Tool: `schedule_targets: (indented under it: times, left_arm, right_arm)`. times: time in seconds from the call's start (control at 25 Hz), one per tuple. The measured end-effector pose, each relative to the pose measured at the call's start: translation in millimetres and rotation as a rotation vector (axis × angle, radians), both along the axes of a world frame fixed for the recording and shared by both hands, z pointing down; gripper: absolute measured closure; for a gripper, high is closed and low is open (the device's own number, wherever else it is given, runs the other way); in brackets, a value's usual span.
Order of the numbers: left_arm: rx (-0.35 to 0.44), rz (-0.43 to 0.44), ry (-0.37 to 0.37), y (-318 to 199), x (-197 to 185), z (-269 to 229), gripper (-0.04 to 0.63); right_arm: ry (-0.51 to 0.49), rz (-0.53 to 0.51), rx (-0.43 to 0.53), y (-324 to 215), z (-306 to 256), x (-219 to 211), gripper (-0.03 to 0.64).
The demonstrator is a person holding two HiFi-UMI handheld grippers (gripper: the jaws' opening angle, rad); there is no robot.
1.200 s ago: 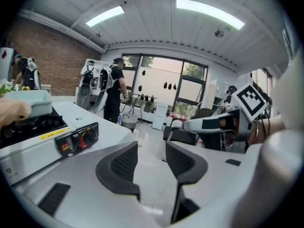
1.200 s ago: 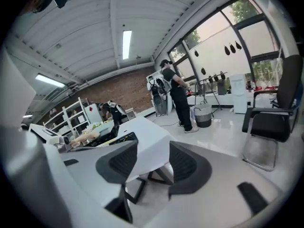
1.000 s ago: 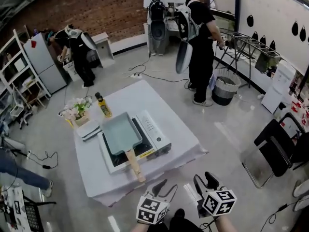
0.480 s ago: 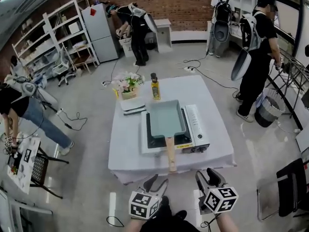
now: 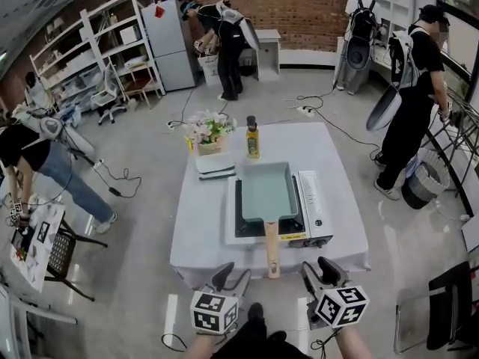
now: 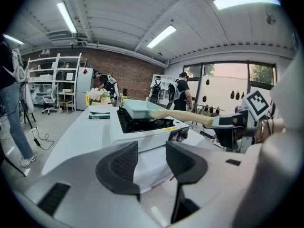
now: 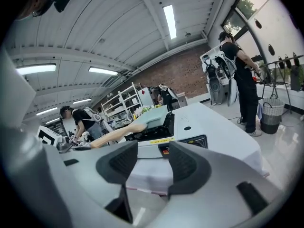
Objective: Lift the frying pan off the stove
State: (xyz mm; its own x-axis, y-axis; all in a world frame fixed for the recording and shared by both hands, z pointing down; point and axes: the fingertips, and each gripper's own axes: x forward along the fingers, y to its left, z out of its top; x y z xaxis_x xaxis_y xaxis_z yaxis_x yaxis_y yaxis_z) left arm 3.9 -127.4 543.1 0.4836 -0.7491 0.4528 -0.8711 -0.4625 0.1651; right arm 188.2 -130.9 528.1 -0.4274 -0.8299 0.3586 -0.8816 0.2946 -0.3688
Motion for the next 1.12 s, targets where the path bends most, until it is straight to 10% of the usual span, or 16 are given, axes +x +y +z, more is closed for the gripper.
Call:
schedule_targets:
  times: [0.6, 1.12]
  left_arm:
    - [0.028, -0.03, -0.006, -59, -21, -6, 0.416]
    - [0.006, -0.039, -0.004, -82, -38, 4, 0.423]
  right_arm:
    - [-0.04, -0.101, 0.04, -61, -17, -26, 0.417]
    - [-0.46, -0.226, -0.138, -87, -33, -61, 0.39]
